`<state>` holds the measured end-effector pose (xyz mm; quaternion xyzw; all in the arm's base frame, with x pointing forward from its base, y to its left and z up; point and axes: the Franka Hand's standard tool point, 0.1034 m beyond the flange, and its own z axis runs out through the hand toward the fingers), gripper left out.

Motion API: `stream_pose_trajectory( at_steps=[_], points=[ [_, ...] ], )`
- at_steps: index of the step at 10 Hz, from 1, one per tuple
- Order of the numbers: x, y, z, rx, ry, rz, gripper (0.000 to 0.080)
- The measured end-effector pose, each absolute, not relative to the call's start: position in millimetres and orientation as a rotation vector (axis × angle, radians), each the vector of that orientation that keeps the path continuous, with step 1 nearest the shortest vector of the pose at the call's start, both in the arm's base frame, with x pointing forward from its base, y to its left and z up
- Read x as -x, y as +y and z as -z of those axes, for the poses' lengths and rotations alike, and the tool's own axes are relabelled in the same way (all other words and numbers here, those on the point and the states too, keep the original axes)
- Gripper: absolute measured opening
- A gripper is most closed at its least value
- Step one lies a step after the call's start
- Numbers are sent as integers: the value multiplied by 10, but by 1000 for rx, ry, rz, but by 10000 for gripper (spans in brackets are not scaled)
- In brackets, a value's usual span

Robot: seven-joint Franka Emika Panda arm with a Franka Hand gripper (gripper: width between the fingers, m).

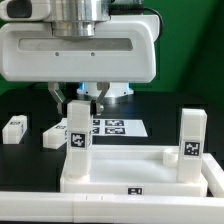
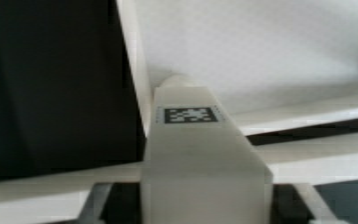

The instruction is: Assemble desk

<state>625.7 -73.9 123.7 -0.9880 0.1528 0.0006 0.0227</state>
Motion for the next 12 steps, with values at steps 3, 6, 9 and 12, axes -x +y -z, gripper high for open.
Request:
stream_pose_trajectory(
  at_steps=[3, 6, 9, 12],
  points=[
    [-6259, -695, -1230, 2948, 900, -11, 292],
    [-6272, -627, -1224, 2784, 1282, -24, 292],
    [-6292, -582, -1219, 2583, 1631, -32, 292],
    [-6292, -573, -1217, 2597, 1610, -32, 362]
  ],
)
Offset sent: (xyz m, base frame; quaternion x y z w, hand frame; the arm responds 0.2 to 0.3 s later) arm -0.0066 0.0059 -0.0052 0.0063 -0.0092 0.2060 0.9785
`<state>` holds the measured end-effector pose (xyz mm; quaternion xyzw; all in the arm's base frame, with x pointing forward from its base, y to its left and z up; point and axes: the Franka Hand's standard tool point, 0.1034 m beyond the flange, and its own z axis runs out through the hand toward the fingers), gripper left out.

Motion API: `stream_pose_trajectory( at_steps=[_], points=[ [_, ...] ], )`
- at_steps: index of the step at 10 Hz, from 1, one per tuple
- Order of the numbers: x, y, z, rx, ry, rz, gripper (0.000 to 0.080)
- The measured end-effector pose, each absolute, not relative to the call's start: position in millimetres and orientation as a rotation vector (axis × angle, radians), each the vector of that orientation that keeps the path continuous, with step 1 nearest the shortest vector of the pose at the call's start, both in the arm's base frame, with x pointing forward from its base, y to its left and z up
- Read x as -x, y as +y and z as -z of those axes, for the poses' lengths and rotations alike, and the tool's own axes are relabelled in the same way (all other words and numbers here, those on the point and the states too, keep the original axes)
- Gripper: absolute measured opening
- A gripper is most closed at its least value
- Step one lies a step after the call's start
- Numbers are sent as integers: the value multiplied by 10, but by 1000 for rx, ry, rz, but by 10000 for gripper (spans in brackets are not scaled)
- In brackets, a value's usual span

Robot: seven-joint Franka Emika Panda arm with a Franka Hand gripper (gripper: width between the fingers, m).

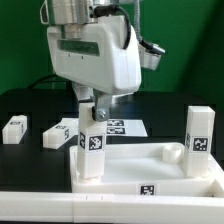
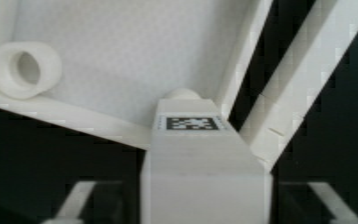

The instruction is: Assemble desk

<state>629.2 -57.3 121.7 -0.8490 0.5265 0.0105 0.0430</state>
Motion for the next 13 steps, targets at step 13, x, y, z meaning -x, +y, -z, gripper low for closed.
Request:
stream_pose_trajectory(
  at_steps=[13],
  points=[
    [-6384, -548, -1224, 3155, -90, 123, 649]
  ],
)
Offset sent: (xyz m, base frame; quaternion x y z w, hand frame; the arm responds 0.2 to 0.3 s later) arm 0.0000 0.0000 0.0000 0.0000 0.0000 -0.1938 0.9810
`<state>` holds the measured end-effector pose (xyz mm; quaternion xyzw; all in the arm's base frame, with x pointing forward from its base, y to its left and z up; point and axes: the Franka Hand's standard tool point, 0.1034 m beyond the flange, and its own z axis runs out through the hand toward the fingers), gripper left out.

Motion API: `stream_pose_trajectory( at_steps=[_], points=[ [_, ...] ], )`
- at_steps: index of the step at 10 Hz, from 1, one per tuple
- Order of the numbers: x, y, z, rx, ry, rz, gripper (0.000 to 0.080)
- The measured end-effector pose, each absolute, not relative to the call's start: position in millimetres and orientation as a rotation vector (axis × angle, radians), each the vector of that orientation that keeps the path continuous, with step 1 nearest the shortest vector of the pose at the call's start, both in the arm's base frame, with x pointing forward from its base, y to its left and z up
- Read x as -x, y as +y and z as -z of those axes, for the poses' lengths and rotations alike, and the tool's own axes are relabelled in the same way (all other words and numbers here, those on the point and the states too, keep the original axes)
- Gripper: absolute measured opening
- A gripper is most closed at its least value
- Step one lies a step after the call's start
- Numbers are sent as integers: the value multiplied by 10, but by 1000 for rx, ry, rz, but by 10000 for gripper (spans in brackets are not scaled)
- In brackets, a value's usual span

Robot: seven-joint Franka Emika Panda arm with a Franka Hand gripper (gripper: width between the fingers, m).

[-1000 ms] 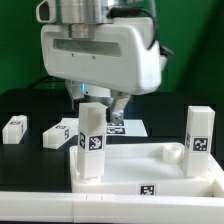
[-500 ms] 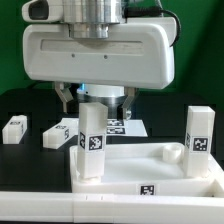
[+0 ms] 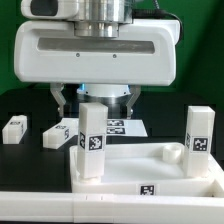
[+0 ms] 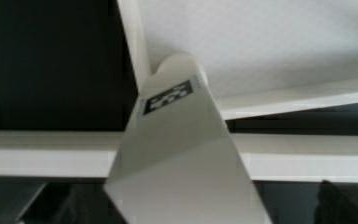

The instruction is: Assemble desk

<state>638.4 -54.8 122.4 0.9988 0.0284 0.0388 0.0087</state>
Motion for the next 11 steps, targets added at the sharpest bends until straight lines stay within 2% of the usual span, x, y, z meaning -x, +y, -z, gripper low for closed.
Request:
stream_pose_trajectory(
  at_steps=[4, 6, 7, 8, 11],
  points=[
    [-6359, -577, -1189, -3087, 407, -111, 649],
    [-6359, -577, -1188, -3088, 405, -111, 393],
    [-6359, -576, -1188, -3088, 402, -111, 393],
    [-6359, -576, -1188, -3093, 370, -112, 290],
    [-6360, -575, -1188, -3118, 178, -115, 290]
  ],
)
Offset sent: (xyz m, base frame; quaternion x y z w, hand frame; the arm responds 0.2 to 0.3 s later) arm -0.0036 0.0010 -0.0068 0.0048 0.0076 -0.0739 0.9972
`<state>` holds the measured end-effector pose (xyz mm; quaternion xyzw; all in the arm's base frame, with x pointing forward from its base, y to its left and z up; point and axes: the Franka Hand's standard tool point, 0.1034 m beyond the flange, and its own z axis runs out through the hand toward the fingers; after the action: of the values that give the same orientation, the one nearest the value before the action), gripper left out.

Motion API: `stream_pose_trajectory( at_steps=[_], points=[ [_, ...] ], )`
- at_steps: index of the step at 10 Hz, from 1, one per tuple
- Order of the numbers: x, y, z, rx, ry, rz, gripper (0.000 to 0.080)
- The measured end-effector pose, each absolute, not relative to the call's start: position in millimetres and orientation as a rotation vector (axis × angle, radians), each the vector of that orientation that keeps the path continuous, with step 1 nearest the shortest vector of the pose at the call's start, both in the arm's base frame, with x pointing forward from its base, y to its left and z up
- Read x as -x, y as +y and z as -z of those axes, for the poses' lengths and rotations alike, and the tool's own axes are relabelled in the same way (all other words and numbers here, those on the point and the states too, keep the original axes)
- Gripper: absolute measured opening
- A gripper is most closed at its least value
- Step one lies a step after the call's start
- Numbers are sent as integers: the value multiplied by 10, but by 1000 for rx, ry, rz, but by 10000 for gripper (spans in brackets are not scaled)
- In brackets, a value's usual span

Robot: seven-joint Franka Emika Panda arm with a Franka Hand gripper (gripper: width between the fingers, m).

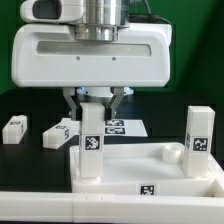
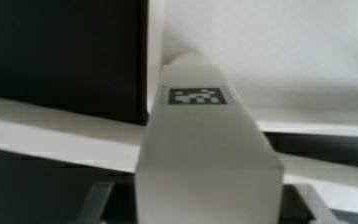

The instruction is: Assemble desk

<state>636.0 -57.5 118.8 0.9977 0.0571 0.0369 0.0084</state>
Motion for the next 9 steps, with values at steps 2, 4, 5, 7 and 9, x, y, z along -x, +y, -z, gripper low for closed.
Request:
stream_pose_trajectory(
  at_steps=[2, 4, 5, 7, 9],
  points=[
    [-6357, -591, -1186, -3130, -34, -116, 290],
    [-6359, -608, -1181, -3129, -266, -117, 290],
    [-6359, -617, -1176, -3115, -428, -119, 290],
    [-6369, -623, -1172, -3064, -752, -135, 290],
    [-6372, -619, -1169, -2996, -1067, -131, 291]
  ],
)
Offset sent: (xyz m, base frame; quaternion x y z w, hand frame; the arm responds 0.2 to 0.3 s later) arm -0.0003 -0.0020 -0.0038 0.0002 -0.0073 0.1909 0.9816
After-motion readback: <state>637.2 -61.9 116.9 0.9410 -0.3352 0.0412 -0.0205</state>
